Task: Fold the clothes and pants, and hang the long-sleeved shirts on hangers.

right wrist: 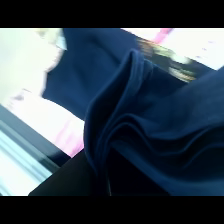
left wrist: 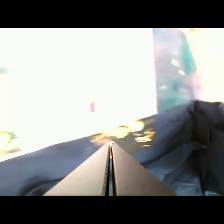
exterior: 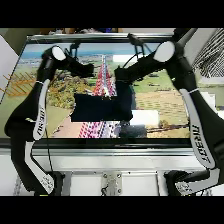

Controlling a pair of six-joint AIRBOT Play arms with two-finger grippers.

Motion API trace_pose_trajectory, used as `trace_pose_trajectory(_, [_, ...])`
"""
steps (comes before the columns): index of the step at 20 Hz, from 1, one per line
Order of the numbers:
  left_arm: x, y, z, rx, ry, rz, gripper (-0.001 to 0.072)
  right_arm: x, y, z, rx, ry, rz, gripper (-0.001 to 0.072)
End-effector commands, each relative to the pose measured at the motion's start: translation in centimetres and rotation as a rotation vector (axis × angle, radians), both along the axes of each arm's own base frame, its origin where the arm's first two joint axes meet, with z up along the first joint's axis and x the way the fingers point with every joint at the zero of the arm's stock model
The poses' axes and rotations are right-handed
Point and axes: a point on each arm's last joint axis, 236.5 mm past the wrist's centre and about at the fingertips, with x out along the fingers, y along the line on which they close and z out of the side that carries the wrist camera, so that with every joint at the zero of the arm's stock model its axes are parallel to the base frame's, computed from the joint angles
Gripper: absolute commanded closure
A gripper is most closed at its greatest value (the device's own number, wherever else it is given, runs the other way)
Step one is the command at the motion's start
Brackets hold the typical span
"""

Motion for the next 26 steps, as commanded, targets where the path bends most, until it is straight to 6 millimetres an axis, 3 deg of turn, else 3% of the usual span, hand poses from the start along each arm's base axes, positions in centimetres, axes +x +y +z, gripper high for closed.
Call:
trace_pose_trajectory(1, [-0.1, 6.4, 3.9, 0.003, -0.036, 0.093, 0.0695, 0.2, 7.8, -3.2, 0.122, 0.035, 0.001, 0.0704])
trace_pose_trajectory(4, [-0.8, 9.9, 6.6, 0.01, -0.065, 0.139, 0.0695, 0.5, 13.2, -8.3, 0.156, 0.04, -0.012, 0.0703])
trace_pose_trajectory(5, [-1.0, 10.7, 7.4, 0.011, -0.074, 0.151, 0.0695, 0.5, 15.0, -10.0, 0.168, 0.034, -0.018, 0.0639])
trace_pose_trajectory(7, [-1.4, 11.7, 8.8, 0.013, -0.097, 0.169, 0.0695, 0.1, 18.7, -11.4, 0.247, -0.008, 0.008, 0.0103])
trace_pose_trajectory(8, [-1.5, 11.9, 9.4, 0.013, -0.108, 0.174, 0.0695, -0.4, 20.3, -11.0, 0.303, -0.044, 0.044, 0.002])
trace_pose_trajectory(10, [-1.9, 12.3, 10.5, 0.017, -0.134, 0.175, 0.0695, -0.8, 20.9, -9.0, 0.372, -0.073, 0.091, 0.005])
trace_pose_trajectory(11, [-2.1, 12.2, 11.0, 0.017, -0.144, 0.177, 0.0695, -0.3, 20.0, -8.0, 0.374, -0.082, 0.096, 0.0141])
trace_pose_trajectory(14, [-3.6, 11.3, 10.9, 0.005, -0.166, 0.197, 0.0695, 1.6, 14.3, -4.8, 0.309, -0.169, 0.142, 0.0161])
trace_pose_trajectory(16, [-5.6, 9.7, 9.2, 0.0, -0.149, 0.189, 0.0695, 2.9, 7.7, -5.0, 0.192, -0.185, 0.101, 0.0206])
trace_pose_trajectory(18, [-7.9, 7.7, 6.6, 0.003, -0.119, 0.157, 0.0695, 3.5, -0.9, -7.6, 0.042, -0.143, -0.001, 0.0205])
trace_pose_trajectory(20, [-10.1, 5.5, 4.2, 0.003, -0.088, 0.125, 0.0695, 2.5, -9.9, -11.8, -0.079, -0.026, -0.139, 0.0203])
trace_pose_trajectory(21, [-11.0, 4.5, 3.3, 0.003, -0.079, 0.11, 0.0694, 1.8, -13.1, -13.6, -0.097, 0.029, -0.196, 0.0195])
trace_pose_trajectory(22, [-11.8, 3.5, 2.5, 0.004, -0.069, 0.09, 0.0694, 1.3, -15.5, -15.3, -0.085, 0.09, -0.259, 0.0132])
trace_pose_trajectory(23, [-12.4, 2.5, 1.9, 0.004, -0.064, 0.071, 0.0695, 1.0, -17.3, -16.7, -0.048, 0.153, -0.326, -0.0008])
trace_pose_trajectory(25, [-13.4, 1.0, 1.1, 0.005, -0.053, 0.039, 0.0694, 1.0, -18.8, -19.0, 0.018, 0.251, -0.408, -0.0008])
trace_pose_trajectory(26, [-13.6, 0.4, 1.0, 0.006, -0.049, 0.022, 0.0695, 1.0, -18.6, -20.0, 0.034, 0.281, -0.417, -0.0008])
